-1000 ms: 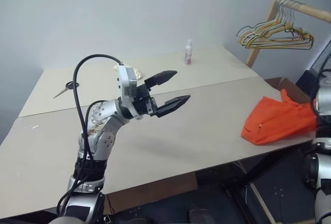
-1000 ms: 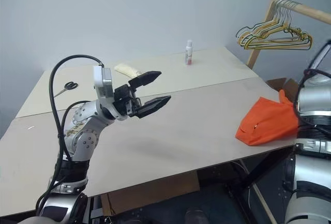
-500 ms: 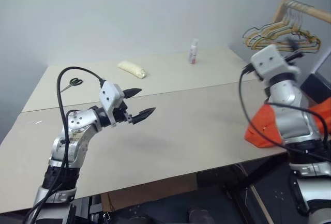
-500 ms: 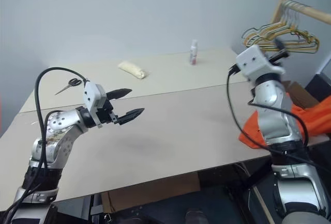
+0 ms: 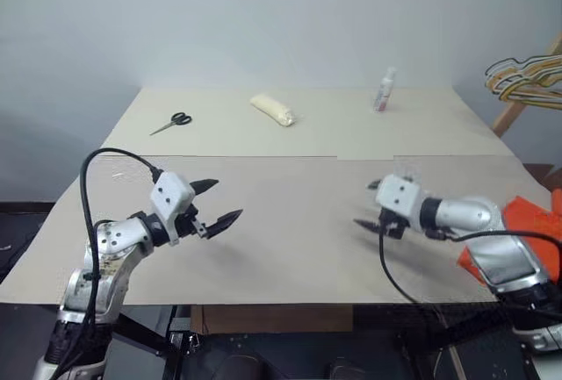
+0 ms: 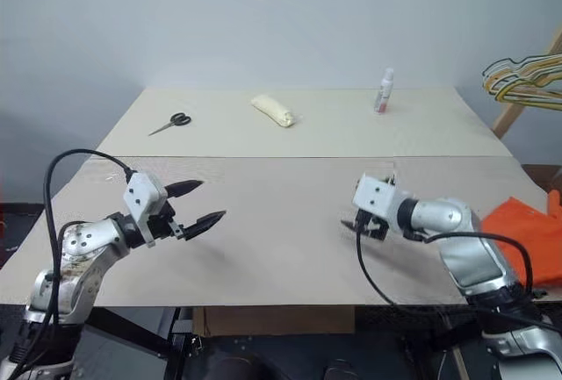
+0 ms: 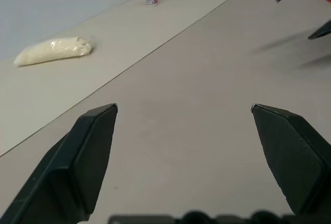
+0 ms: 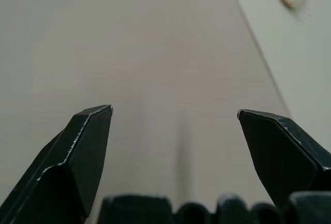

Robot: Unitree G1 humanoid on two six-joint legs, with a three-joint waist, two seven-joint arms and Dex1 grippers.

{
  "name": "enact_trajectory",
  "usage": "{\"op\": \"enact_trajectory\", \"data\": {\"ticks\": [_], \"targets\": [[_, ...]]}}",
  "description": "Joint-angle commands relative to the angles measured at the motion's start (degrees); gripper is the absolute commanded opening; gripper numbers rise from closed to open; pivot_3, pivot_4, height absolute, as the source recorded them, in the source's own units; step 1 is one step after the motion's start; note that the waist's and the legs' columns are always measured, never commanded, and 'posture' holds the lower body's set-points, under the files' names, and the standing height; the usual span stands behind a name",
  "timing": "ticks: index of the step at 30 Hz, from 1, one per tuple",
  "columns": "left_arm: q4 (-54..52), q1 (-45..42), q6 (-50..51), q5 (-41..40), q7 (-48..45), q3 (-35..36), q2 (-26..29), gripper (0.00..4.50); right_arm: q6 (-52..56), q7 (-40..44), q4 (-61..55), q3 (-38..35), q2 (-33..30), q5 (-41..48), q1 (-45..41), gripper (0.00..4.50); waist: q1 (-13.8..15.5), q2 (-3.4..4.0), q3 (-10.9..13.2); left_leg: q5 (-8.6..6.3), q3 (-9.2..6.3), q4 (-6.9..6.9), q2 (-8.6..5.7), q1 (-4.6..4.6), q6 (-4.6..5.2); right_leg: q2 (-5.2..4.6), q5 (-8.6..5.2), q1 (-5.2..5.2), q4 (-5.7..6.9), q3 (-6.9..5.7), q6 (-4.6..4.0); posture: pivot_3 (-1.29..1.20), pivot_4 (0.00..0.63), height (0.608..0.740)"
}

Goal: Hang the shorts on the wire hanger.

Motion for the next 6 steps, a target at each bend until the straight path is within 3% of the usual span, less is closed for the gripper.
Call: {"op": "enact_trajectory", "data": {"ticks": [1,6], "targets": [[-1.8,0.0,-1.6,0.5,-0.3,0.7,1.1,4.50,0.4,-0.7,-3.7,-1.2,0.0,-1.3,0.1,4.48,0.1,-0.01,0.0,0.00,0.00,0.00,0.00,0.01,0.00,0.01,0.00,0.02,0.00,-0.01,0.00,0.20,0.000,0.740],[-1.7,-0.1,-0.6,-0.4,-0.8,0.6,1.0,4.50,1.9,-2.2,-5.6,-1.2,0.8,-3.0,1.6,4.48,0.1,-0.08,0.0,0.00,-0.01,0.00,-0.03,-0.03,-0.01,0.03,0.00,0.02,-0.03,-0.05,0.00,0.19,0.000,0.740]]}}
